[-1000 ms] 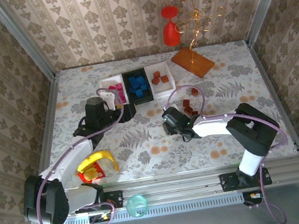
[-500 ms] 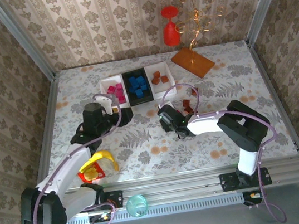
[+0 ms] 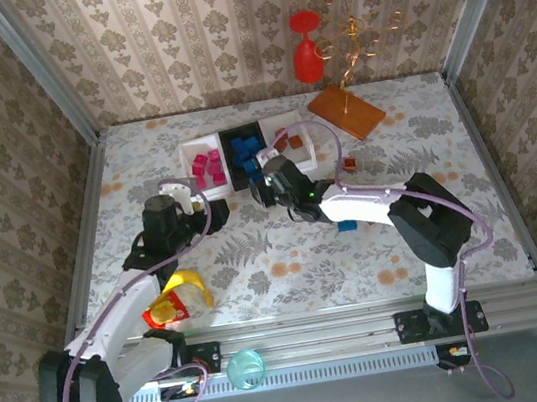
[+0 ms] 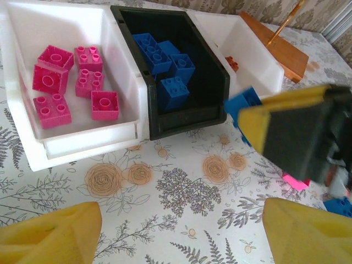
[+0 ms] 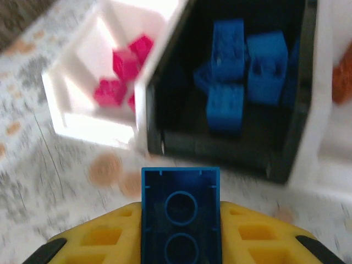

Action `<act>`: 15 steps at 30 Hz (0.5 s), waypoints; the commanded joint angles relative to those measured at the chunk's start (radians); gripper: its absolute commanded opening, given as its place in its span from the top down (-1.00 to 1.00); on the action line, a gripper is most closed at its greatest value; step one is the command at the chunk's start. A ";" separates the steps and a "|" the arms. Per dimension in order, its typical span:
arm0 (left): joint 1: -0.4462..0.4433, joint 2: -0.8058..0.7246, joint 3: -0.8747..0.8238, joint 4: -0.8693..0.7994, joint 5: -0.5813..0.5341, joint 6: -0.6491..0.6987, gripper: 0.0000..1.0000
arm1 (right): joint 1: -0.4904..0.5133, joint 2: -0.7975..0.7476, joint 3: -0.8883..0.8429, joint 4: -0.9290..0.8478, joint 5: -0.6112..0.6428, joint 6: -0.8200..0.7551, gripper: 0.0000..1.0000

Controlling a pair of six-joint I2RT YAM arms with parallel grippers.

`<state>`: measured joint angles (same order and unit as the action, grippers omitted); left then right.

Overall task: Sort the legos into containers by color
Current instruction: Pick up the lego from the center of the table, then place the lego in the container.

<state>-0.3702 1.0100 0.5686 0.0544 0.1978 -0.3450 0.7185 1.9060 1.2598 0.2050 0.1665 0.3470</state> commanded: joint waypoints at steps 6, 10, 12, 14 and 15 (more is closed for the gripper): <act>0.008 -0.038 -0.019 0.034 0.011 -0.025 -0.56 | -0.078 0.255 0.329 -0.072 -0.071 0.037 0.36; 0.009 -0.036 -0.019 0.037 0.018 -0.029 -0.57 | -0.107 0.336 0.456 -0.117 -0.106 0.076 0.25; 0.009 -0.036 -0.020 0.039 0.021 -0.029 -0.56 | -0.121 0.344 0.478 -0.112 -0.158 0.094 0.17; 0.010 -0.034 -0.019 0.041 0.025 -0.030 -0.57 | -0.136 0.341 0.490 -0.107 -0.235 0.107 0.13; 0.009 -0.032 -0.019 0.042 0.028 -0.031 -0.56 | -0.143 0.328 0.483 -0.095 -0.274 0.110 0.10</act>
<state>-0.3702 0.9871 0.5564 0.0620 0.2058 -0.3592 0.5903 2.2475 1.7061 0.1215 0.0154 0.4183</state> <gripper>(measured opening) 0.782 0.439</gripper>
